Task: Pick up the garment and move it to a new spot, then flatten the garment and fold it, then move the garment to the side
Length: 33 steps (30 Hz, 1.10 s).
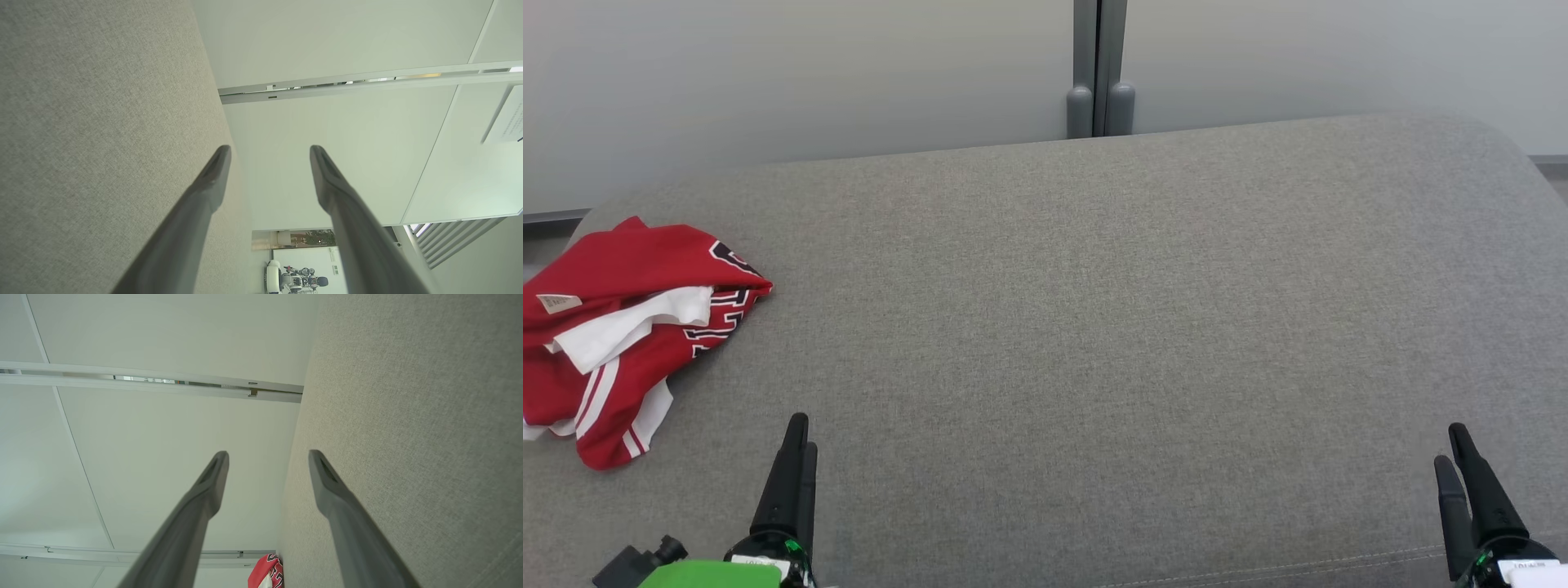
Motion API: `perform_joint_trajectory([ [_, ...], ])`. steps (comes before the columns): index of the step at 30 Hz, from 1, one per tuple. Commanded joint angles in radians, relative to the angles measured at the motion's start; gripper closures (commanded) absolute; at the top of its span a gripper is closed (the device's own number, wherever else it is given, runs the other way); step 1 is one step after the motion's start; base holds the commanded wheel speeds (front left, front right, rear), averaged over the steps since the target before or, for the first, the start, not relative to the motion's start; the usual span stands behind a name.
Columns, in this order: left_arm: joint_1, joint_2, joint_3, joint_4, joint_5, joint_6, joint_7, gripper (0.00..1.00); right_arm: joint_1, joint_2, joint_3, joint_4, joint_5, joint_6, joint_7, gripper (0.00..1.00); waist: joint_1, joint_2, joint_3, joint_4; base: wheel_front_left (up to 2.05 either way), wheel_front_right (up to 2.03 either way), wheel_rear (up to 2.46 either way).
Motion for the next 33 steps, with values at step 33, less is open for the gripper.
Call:
perform_joint_trajectory([
  [33, -0.203, 0.028, -0.001, -0.022, 0.874, 0.046, -0.132, 0.00, -0.310, -0.109, 0.134, 0.054, -0.870, 0.000, -0.123, 0.00, -0.0001, 0.0000, -0.001, 0.006, 0.00, 0.00, 0.00],
])
